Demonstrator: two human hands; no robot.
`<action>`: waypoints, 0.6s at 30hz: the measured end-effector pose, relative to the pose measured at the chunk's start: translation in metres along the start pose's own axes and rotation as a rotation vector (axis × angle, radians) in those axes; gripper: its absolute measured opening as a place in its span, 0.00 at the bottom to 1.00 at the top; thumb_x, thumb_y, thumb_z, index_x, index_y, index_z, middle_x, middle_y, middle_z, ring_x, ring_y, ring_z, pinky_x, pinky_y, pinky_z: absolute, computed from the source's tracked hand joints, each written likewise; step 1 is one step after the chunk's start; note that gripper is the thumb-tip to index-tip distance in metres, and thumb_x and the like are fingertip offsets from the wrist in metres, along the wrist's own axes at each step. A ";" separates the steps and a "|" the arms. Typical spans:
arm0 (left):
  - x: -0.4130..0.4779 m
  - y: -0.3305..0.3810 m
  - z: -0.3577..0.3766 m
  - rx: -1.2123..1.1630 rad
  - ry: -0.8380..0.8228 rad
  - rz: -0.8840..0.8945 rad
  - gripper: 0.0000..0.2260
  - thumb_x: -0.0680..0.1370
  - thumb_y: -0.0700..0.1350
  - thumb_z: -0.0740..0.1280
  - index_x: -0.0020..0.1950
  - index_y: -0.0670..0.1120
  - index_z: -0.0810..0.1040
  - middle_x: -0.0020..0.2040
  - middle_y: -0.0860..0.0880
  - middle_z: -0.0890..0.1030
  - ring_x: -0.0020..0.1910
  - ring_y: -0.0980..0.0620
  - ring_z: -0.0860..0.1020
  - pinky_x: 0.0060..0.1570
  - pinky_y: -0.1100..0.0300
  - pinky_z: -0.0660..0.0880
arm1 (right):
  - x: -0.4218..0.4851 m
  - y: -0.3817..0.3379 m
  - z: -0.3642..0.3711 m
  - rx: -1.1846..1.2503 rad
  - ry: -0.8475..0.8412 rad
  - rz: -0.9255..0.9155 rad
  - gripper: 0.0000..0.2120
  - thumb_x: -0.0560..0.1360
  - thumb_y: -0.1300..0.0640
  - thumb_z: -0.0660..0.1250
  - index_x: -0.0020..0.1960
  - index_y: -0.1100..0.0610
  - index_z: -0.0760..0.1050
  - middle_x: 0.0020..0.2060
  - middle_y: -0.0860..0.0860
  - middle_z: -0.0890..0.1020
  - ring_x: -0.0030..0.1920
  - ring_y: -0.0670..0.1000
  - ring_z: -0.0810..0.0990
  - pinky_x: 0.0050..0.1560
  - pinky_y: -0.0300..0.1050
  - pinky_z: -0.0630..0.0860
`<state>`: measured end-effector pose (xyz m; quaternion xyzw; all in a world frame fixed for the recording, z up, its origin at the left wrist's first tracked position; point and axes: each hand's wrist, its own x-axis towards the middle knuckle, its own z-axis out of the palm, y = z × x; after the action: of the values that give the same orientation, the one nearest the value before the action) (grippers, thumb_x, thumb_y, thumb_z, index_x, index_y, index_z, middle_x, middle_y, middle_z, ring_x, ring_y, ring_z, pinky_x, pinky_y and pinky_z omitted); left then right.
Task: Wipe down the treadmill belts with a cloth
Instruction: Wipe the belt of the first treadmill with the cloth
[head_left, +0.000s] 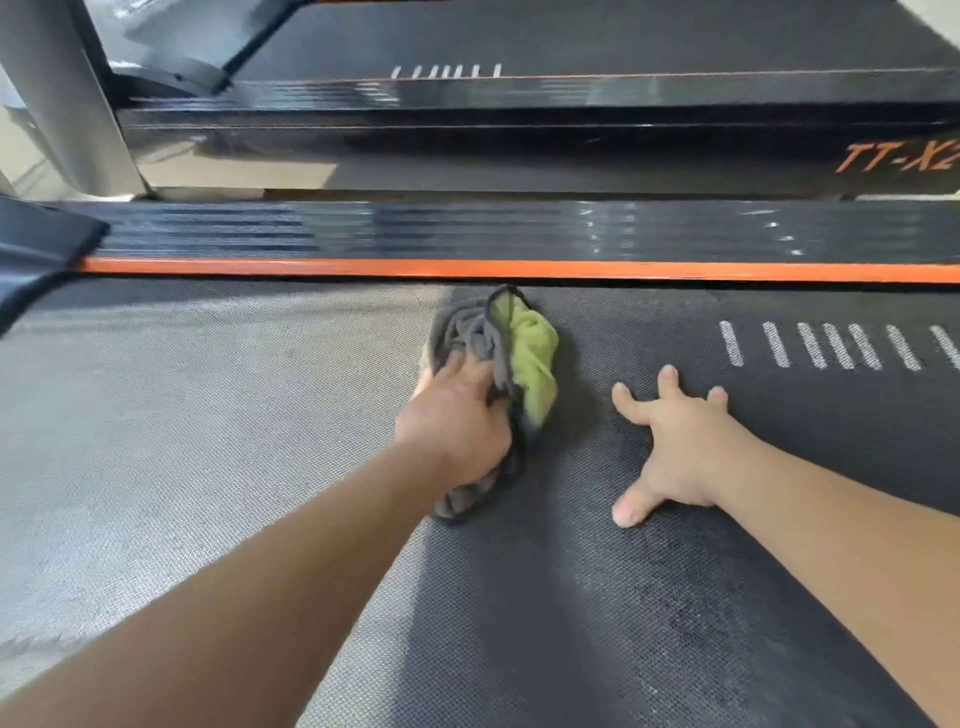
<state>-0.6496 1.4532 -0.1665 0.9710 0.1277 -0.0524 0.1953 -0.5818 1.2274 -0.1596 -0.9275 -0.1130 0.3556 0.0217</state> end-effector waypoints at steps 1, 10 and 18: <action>-0.011 0.010 0.008 0.001 -0.027 0.067 0.16 0.81 0.53 0.61 0.69 0.53 0.70 0.73 0.50 0.69 0.73 0.44 0.67 0.68 0.50 0.67 | 0.003 0.002 0.002 -0.015 -0.001 0.007 0.70 0.52 0.36 0.86 0.80 0.31 0.42 0.80 0.45 0.31 0.79 0.72 0.36 0.71 0.78 0.61; -0.021 -0.006 -0.001 0.065 -0.032 0.184 0.28 0.82 0.52 0.55 0.83 0.55 0.59 0.83 0.53 0.59 0.82 0.52 0.54 0.79 0.57 0.50 | 0.005 0.001 0.004 0.001 0.000 0.004 0.69 0.53 0.39 0.87 0.81 0.33 0.46 0.80 0.44 0.30 0.79 0.70 0.34 0.72 0.77 0.59; -0.044 0.030 -0.019 -0.189 -0.380 0.240 0.24 0.80 0.52 0.59 0.78 0.60 0.68 0.76 0.56 0.71 0.75 0.53 0.69 0.76 0.58 0.61 | 0.041 0.014 0.026 0.065 0.141 0.055 0.38 0.76 0.59 0.64 0.81 0.44 0.53 0.82 0.52 0.36 0.80 0.69 0.38 0.73 0.78 0.54</action>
<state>-0.6827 1.4233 -0.1315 0.9293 -0.0231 -0.1982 0.3107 -0.5665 1.2220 -0.2074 -0.9519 -0.0743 0.2931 0.0502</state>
